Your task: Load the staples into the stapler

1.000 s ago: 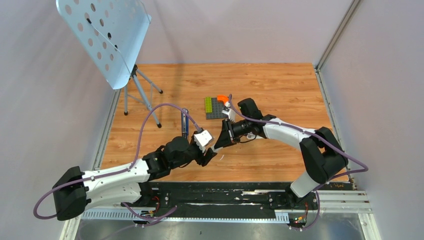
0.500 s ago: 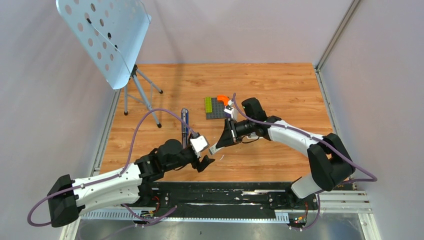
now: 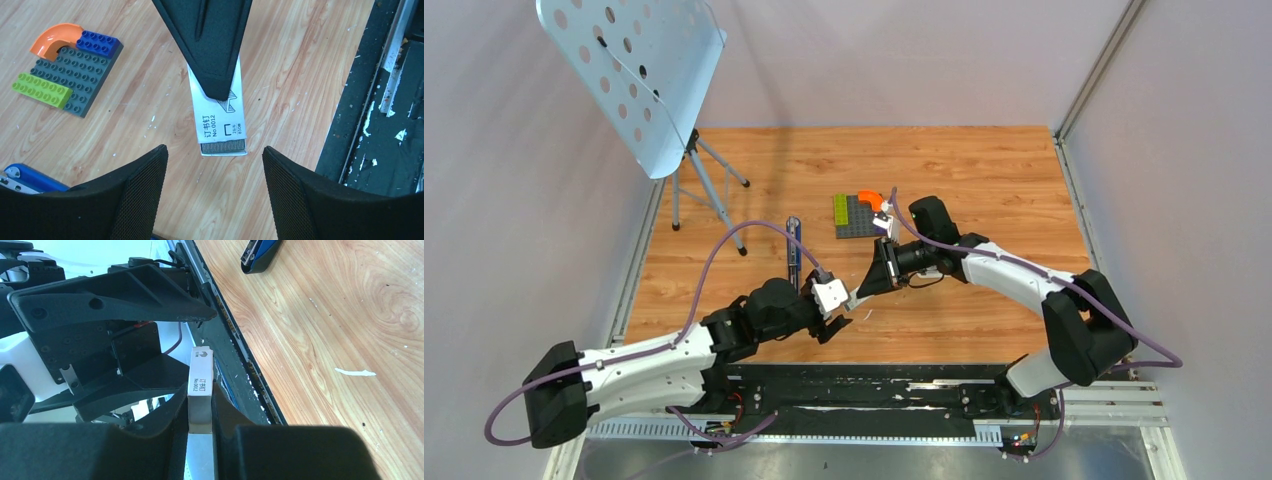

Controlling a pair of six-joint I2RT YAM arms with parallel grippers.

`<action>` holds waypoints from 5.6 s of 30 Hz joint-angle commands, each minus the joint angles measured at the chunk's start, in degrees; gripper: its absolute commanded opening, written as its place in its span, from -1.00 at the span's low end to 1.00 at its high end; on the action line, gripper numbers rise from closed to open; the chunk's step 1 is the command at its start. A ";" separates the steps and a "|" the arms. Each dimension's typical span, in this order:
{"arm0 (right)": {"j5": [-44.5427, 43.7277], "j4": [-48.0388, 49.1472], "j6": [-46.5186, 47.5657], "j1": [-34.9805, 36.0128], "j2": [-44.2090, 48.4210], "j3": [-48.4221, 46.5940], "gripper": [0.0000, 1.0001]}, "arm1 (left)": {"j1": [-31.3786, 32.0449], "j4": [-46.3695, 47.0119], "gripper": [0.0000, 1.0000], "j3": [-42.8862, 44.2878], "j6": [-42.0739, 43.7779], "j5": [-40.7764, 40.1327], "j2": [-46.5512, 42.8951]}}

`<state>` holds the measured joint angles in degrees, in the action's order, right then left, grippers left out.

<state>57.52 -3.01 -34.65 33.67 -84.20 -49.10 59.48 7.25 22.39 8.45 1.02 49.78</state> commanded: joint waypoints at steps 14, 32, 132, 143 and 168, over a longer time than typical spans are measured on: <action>0.74 0.68 0.46 -0.49 1.39 0.69 -0.68 | 0.57 4.03 0.14 2.04 -0.13 -0.30 3.63; -0.65 0.73 -0.08 -0.51 1.24 1.29 -0.67 | 0.59 4.01 -0.27 2.83 -0.96 -0.66 5.72; -27.06 -28.83 19.46 -13.06 -10.23 -14.99 0.31 | -0.01 -1.30 0.16 6.15 -25.30 -23.83 16.55; -35.61 -22.16 12.41 -1.34 -0.66 -8.49 -0.06 | -10.11 -6.98 0.00 7.82 -41.24 -10.63 13.61; -39.63 -1.97 5.17 15.44 -4.69 0.02 -0.34 | -11.50 2.51 -0.28 0.25 -50.73 0.88 22.04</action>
<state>18.63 -6.39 -28.53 48.25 -87.29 -50.26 48.38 6.17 24.10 -41.12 -0.03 70.41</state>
